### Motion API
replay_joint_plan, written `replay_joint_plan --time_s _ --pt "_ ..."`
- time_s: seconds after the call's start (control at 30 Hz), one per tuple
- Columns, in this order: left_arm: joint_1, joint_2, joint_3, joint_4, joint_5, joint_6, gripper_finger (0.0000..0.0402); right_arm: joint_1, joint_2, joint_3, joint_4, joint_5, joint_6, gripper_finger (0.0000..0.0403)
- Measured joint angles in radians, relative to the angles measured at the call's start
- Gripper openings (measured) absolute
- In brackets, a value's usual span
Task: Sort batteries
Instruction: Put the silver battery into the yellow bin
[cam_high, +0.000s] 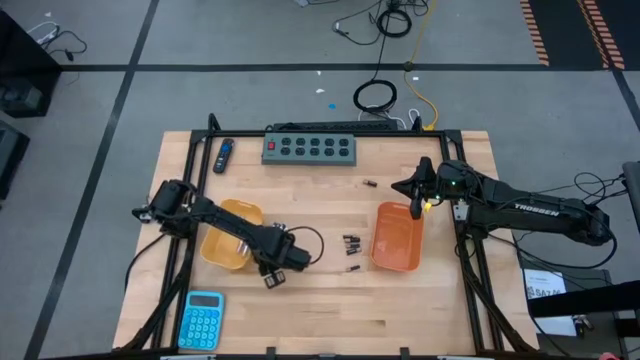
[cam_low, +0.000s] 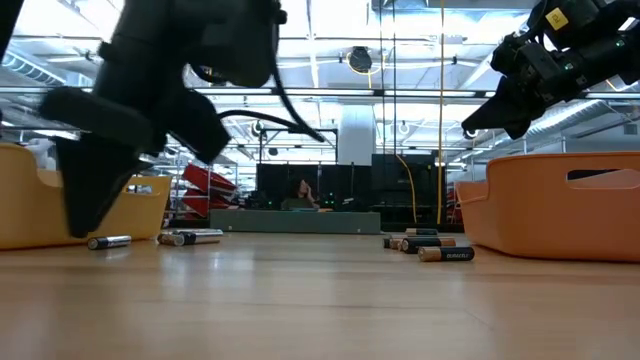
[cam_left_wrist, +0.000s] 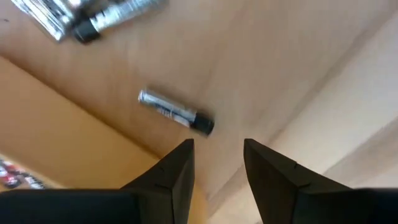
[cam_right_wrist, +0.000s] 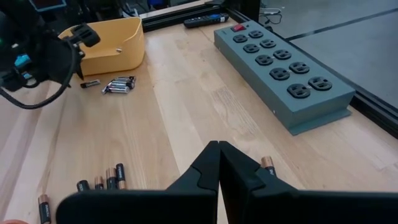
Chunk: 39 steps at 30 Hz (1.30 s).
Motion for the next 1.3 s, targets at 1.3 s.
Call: replay_joint_plan --time_s 1.3 --pt "0.078 -0.004 -0.083 0.079 0.007 -0.272 0.0148 0.000 0.000 0.000 -0.001 0.000 -0.004 0.0000"
